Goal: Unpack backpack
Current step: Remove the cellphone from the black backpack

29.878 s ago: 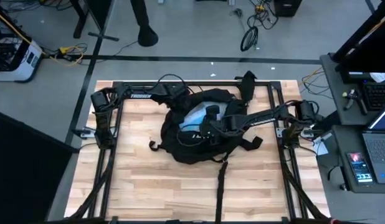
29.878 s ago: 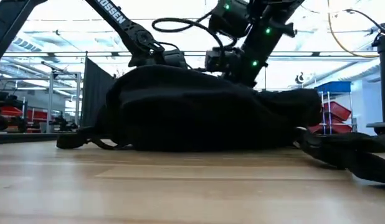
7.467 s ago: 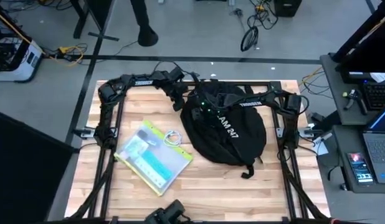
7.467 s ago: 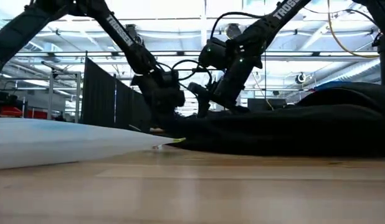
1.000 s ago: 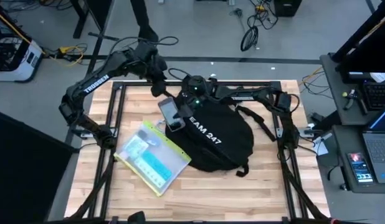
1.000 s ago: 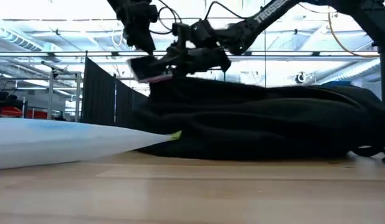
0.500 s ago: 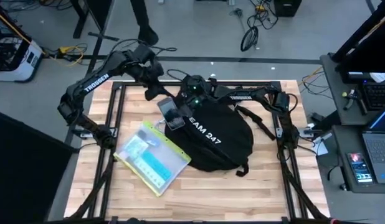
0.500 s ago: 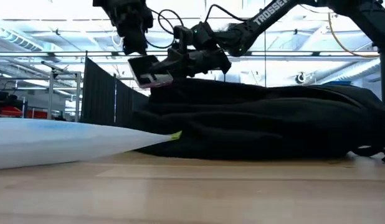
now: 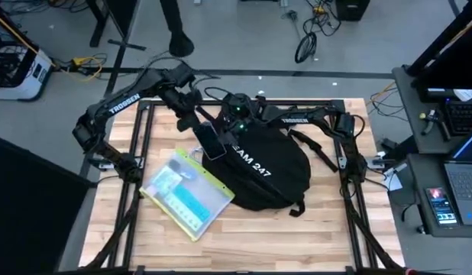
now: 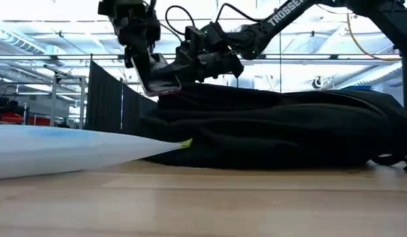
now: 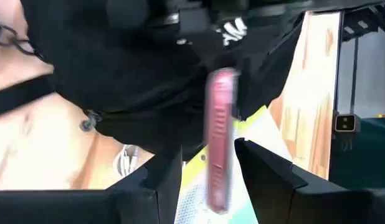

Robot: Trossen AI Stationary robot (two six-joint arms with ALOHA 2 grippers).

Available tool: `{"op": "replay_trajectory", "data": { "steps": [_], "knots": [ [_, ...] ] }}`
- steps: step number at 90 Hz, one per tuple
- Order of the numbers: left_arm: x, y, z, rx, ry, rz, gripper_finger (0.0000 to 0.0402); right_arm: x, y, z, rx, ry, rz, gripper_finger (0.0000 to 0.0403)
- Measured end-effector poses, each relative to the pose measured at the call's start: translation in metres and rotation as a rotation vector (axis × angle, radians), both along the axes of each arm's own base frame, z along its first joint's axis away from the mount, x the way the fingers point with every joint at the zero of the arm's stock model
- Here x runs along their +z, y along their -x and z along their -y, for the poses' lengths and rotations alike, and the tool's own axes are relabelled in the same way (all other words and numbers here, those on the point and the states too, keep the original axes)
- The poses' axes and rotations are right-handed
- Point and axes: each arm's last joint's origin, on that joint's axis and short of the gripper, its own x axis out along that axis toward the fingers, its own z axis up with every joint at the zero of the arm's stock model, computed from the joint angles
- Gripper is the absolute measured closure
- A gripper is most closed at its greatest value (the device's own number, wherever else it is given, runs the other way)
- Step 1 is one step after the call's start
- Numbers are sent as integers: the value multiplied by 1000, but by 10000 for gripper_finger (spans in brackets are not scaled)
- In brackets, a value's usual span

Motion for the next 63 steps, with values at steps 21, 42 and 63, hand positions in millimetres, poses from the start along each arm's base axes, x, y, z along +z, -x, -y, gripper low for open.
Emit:
{"op": "replay_trajectory", "data": {
  "steps": [21, 42, 63],
  "knots": [
    [-18, -17, 12, -73, -25, 40, 295, 2, 0, 1, 14, 27, 24, 384],
    [-19, -23, 18, -90, -62, 34, 385, 0, 3, 4, 46, -1, 8, 339],
    [-25, -5, 21, -66, -57, -194, 393, 5, 25, 25, 84, -45, -56, 280]
  ]
}}
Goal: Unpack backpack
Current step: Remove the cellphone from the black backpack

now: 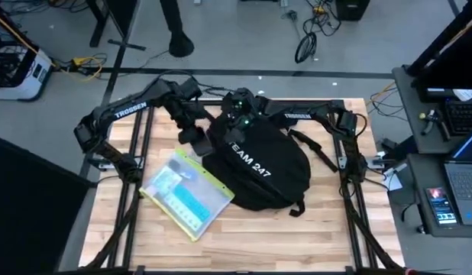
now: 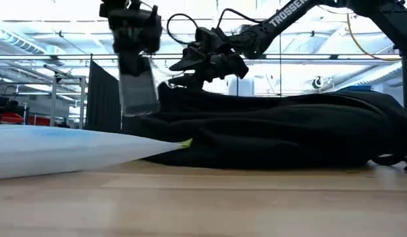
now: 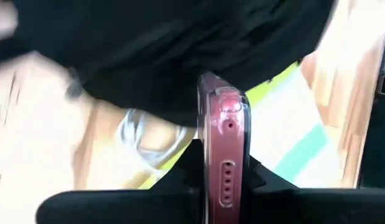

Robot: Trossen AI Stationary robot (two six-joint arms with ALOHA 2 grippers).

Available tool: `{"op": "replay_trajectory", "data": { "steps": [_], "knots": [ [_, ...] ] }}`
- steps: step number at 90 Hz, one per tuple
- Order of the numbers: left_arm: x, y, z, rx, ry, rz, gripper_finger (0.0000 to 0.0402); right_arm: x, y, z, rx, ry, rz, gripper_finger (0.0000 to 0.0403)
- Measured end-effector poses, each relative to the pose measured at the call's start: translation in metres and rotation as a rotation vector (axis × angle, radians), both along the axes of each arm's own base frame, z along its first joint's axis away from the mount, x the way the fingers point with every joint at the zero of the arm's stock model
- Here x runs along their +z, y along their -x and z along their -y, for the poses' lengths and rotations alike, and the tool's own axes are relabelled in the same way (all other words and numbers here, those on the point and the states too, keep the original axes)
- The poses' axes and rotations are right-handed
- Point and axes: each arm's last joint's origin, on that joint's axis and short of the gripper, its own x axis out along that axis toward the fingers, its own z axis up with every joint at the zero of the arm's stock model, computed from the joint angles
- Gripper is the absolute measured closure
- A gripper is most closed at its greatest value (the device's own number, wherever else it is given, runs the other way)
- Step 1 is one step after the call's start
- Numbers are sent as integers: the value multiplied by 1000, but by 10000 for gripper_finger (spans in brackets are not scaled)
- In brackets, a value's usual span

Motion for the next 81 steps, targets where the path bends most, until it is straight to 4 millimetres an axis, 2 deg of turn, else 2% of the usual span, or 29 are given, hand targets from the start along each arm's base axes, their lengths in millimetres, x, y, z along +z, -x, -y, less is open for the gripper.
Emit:
{"op": "replay_trajectory", "data": {
  "steps": [9, 15, 29, 40, 51, 58, 69, 81],
  "knots": [
    [-1, 10, 4, -1, 19, -113, 393, 1, 15, 14, -25, 27, -46, 274],
    [-5, 13, -1, 6, -6, -132, 393, 0, 25, 23, -46, 43, -84, 273],
    [-35, 25, -16, 46, 25, -179, 393, -7, 40, 33, -55, 39, -158, 272],
    [-67, 34, -33, 81, 105, -128, 393, -10, 41, 30, -43, 73, -185, 271],
    [-77, 39, -54, 147, 72, -74, 388, -10, 37, 21, -19, 75, -188, 271],
    [-80, 41, -62, 183, 50, -55, 359, -11, 35, 14, 3, 78, -196, 271],
    [-81, 45, -71, 213, -2, -56, 290, -12, 31, 6, 21, 93, -203, 271],
    [-78, 44, -76, 219, -98, -106, 214, -4, 34, -3, -9, 230, -251, 271]
  ]
}}
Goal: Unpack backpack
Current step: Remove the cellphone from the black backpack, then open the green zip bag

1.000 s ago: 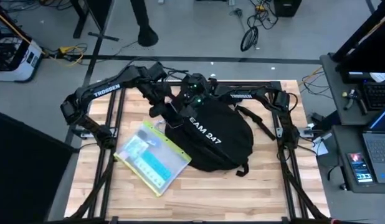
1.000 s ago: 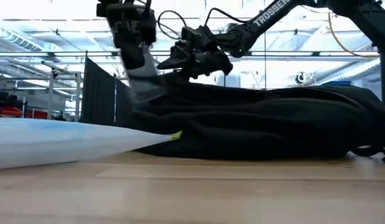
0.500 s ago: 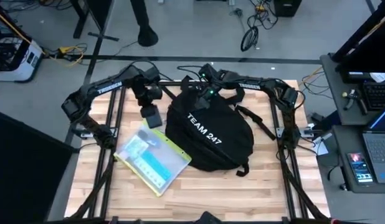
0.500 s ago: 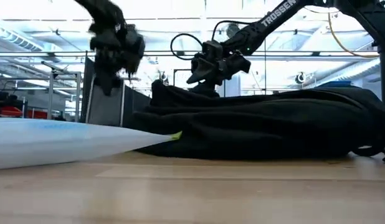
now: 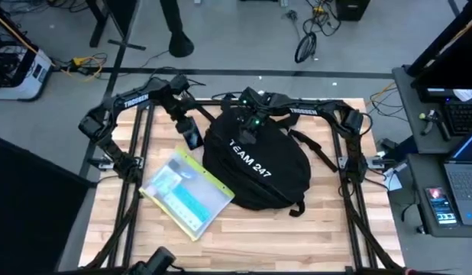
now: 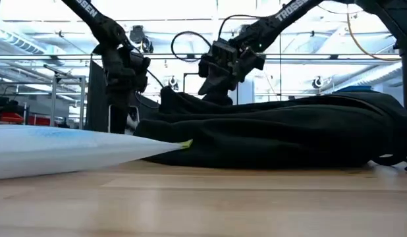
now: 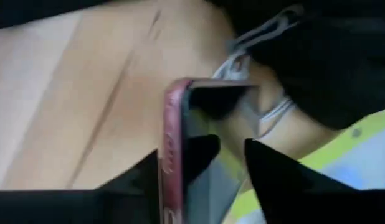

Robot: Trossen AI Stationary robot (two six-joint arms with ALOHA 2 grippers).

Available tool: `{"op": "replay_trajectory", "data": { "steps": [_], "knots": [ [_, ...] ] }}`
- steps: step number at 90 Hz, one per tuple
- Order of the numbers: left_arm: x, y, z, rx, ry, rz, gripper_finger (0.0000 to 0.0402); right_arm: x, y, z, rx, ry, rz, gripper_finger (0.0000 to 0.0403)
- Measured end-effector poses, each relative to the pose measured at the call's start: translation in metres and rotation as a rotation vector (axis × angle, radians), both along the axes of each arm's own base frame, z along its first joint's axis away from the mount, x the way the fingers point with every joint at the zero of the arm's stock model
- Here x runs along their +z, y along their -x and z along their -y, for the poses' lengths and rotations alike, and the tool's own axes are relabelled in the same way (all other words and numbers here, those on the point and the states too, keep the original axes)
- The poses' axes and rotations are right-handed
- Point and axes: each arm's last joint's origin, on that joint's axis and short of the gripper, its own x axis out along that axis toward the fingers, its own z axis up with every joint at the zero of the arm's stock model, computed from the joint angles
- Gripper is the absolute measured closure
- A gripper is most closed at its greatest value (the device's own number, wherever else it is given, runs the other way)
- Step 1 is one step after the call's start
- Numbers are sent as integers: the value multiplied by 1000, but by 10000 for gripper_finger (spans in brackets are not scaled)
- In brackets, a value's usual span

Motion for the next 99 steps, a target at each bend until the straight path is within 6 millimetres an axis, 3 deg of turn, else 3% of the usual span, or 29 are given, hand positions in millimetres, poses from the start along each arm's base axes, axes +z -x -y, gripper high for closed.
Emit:
{"op": "replay_trajectory", "data": {
  "steps": [18, 30, 43, 57, 66, 75, 99],
  "knots": [
    [27, -5, -7, 15, -79, -5, 149, 24, 5, -37, 9, 262, -104, 270],
    [38, -11, -10, 3, -131, 25, 138, 31, -7, -68, -21, 329, -99, 270],
    [40, -16, -9, -12, -161, 38, 136, 24, -20, -91, -70, 330, -116, 270],
    [40, -18, -7, -21, -158, 36, 136, 22, -25, -104, -99, 334, -130, 270],
    [40, -21, -4, -22, -155, 36, 136, 19, -27, -112, -157, 447, -163, 270],
    [40, -25, -1, -17, -144, 35, 136, 4, -32, -114, -214, 587, -219, 270],
    [40, -33, 7, -39, -139, 37, 136, -29, -38, -110, -229, 568, -319, 286]
  ]
}}
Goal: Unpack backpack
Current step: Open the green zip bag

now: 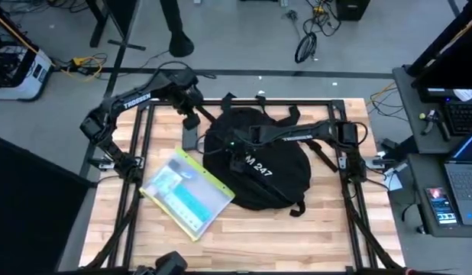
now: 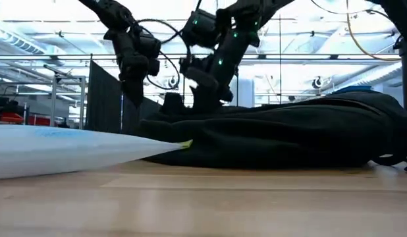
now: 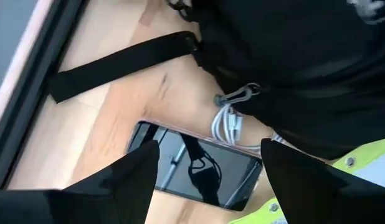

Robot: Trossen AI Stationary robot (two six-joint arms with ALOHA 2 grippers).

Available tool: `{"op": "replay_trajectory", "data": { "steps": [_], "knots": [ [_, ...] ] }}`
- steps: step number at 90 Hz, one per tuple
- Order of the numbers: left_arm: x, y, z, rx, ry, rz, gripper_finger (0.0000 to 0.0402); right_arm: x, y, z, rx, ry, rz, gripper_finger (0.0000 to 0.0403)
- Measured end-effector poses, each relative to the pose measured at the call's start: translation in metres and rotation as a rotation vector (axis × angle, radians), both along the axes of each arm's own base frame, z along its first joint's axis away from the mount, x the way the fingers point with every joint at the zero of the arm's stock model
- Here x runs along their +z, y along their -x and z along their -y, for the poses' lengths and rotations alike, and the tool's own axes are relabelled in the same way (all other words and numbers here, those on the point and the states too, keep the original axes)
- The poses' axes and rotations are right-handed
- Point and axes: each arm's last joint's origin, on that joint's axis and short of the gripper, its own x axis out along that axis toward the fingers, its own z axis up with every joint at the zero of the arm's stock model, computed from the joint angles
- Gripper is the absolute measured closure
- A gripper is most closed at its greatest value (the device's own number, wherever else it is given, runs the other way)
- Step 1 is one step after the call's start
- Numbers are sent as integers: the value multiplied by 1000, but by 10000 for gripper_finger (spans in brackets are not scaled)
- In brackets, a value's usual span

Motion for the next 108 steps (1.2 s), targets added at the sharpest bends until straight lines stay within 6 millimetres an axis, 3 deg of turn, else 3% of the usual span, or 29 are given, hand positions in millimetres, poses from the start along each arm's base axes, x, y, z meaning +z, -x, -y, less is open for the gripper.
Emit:
{"op": "replay_trajectory", "data": {
  "steps": [13, 38, 47, 67, 88, 108],
  "knots": [
    [0, -1, 2, -3, 5, -3, 136, 18, 14, 9, 9, 18, -35, 386],
    [0, -8, 8, -30, 5, -3, 136, 119, 55, 23, -54, 183, -22, 403],
    [1, -16, 14, -70, 14, 37, 136, 139, 63, 26, -49, 175, 46, 403],
    [4, -47, 47, -289, 79, 198, 136, 130, 68, 26, -43, 102, -42, 403],
    [-8, -84, 69, -473, -173, 143, 136, 117, 71, 28, -29, 85, -158, 403],
    [-26, -97, 74, -510, -323, -23, 136, 107, 73, 27, -22, 78, -196, 403]
  ]
}}
